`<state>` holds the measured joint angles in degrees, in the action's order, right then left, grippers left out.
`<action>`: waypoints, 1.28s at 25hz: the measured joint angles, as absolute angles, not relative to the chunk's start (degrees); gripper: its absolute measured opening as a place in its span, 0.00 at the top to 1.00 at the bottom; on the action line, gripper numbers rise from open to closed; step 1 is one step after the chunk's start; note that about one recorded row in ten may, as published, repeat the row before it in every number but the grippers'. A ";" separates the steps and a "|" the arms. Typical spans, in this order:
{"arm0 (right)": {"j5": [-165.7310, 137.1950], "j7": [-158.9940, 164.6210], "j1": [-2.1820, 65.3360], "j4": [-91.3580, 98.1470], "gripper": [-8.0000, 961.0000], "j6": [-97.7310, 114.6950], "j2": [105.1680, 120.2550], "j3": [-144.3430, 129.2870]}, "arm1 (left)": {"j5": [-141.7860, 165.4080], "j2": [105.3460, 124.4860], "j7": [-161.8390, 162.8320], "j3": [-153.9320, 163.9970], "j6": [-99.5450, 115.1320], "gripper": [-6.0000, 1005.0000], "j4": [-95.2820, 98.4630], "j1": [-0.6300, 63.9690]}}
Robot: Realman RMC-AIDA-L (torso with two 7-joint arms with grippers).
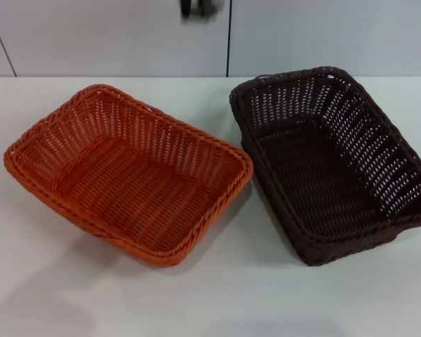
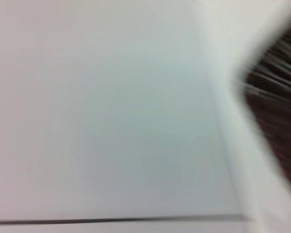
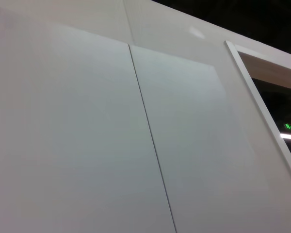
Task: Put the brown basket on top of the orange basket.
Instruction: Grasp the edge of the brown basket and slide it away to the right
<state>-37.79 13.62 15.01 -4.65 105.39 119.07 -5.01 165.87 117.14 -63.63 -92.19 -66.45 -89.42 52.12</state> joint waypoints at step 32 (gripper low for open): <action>-40.78 13.74 19.54 -4.18 0.18 109.14 118.94 -5.37 | 148.74 118.21 -17.58 -81.59 41.88 0.28 -67.39 1.01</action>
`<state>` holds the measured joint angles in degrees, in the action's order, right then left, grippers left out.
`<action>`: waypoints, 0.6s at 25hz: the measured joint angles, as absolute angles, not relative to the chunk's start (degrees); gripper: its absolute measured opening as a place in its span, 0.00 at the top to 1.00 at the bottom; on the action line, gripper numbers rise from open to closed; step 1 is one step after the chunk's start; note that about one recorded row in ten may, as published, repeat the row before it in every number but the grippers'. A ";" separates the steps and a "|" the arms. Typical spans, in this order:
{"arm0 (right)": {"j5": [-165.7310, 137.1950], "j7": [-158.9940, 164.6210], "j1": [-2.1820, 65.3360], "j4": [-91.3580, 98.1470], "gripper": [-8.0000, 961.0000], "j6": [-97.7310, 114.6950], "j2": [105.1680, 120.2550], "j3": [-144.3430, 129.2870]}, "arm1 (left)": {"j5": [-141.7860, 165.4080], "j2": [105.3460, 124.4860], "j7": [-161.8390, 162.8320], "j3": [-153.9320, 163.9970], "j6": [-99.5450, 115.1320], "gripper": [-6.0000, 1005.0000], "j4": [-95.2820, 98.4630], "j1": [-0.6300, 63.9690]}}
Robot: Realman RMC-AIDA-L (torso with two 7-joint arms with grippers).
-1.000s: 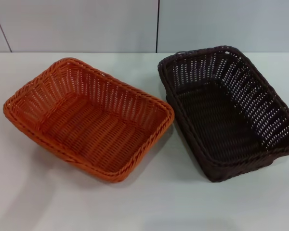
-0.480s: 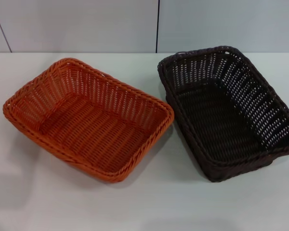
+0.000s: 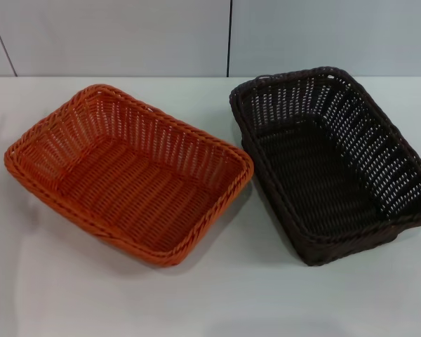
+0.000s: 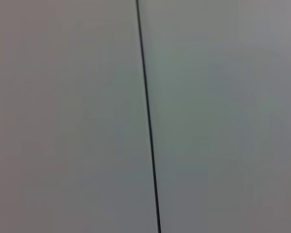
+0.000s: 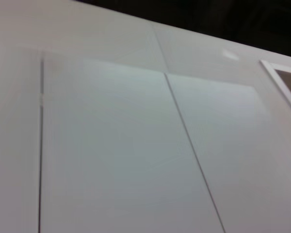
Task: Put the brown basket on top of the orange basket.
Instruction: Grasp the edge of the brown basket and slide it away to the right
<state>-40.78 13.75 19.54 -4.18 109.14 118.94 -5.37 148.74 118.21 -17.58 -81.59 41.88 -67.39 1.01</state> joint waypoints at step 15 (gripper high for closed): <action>-42.42 13.30 25.62 -1.51 0.18 106.76 118.82 -9.19 | 147.37 118.65 5.44 -79.49 66.69 0.19 -26.66 14.78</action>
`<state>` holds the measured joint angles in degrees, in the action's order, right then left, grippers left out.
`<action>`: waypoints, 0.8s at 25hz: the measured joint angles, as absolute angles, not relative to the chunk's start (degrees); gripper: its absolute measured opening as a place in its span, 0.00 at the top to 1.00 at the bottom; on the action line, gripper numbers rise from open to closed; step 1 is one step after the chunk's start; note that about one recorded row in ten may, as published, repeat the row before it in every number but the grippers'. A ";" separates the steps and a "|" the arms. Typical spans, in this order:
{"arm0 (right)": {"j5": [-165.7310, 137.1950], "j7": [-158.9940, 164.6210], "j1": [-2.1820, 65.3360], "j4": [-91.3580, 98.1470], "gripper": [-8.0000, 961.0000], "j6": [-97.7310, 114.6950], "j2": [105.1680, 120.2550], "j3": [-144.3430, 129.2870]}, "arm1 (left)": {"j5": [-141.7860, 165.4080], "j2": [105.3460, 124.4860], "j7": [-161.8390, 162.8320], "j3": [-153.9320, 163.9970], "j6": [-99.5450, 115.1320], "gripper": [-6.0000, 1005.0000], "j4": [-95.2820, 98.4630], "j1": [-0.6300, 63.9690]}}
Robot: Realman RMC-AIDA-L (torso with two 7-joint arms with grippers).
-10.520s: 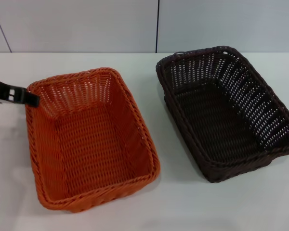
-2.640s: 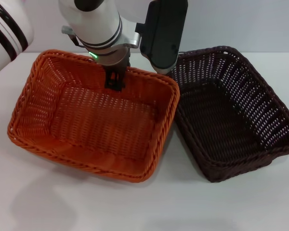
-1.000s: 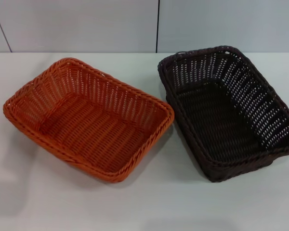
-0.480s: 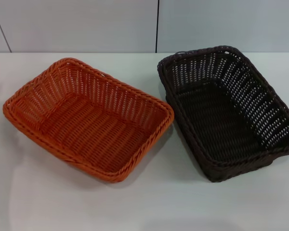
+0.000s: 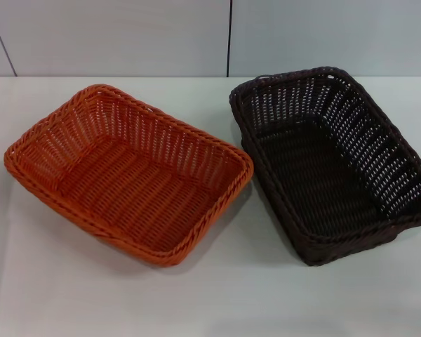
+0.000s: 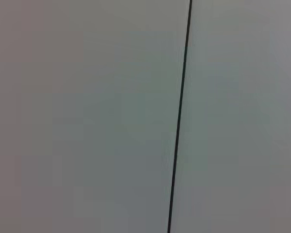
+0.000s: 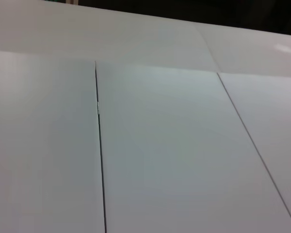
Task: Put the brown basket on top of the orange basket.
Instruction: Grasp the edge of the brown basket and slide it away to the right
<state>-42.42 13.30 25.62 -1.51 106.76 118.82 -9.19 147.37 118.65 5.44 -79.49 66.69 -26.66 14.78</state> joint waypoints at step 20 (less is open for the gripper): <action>-48.98 13.56 27.29 0.42 0.18 97.42 118.78 -13.15 | 147.81 118.74 4.99 -78.89 67.25 0.19 -21.39 15.83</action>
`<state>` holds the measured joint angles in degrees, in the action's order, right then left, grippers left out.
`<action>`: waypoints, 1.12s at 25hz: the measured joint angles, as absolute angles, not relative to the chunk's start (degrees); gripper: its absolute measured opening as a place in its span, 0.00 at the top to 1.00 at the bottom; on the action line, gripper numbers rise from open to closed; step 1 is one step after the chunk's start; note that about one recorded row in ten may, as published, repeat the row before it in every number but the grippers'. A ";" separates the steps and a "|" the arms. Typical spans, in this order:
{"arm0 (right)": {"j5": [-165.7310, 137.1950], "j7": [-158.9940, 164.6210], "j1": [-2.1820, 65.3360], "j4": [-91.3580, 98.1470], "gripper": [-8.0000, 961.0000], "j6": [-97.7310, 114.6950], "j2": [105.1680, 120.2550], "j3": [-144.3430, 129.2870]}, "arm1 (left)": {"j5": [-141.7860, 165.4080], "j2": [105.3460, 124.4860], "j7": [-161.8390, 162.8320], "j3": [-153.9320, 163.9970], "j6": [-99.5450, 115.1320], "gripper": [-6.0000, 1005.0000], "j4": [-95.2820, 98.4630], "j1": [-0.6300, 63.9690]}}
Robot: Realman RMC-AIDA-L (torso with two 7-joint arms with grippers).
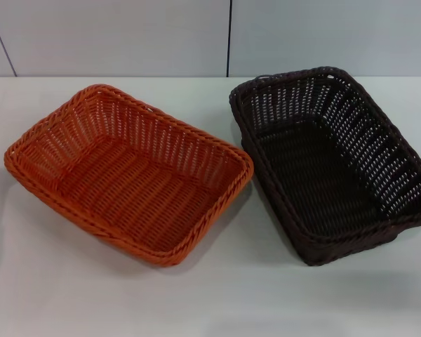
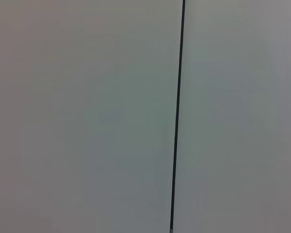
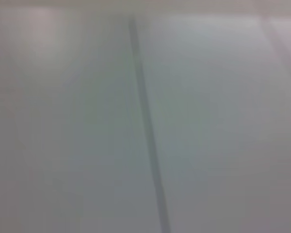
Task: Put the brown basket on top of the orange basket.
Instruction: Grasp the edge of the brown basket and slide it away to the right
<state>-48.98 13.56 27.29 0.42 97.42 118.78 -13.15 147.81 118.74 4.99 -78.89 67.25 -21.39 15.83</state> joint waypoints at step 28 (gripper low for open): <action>-136.97 137.59 40.65 72.65 0.18 83.28 115.19 -45.96 | 147.24 118.51 5.12 -78.93 63.04 0.19 -20.56 16.52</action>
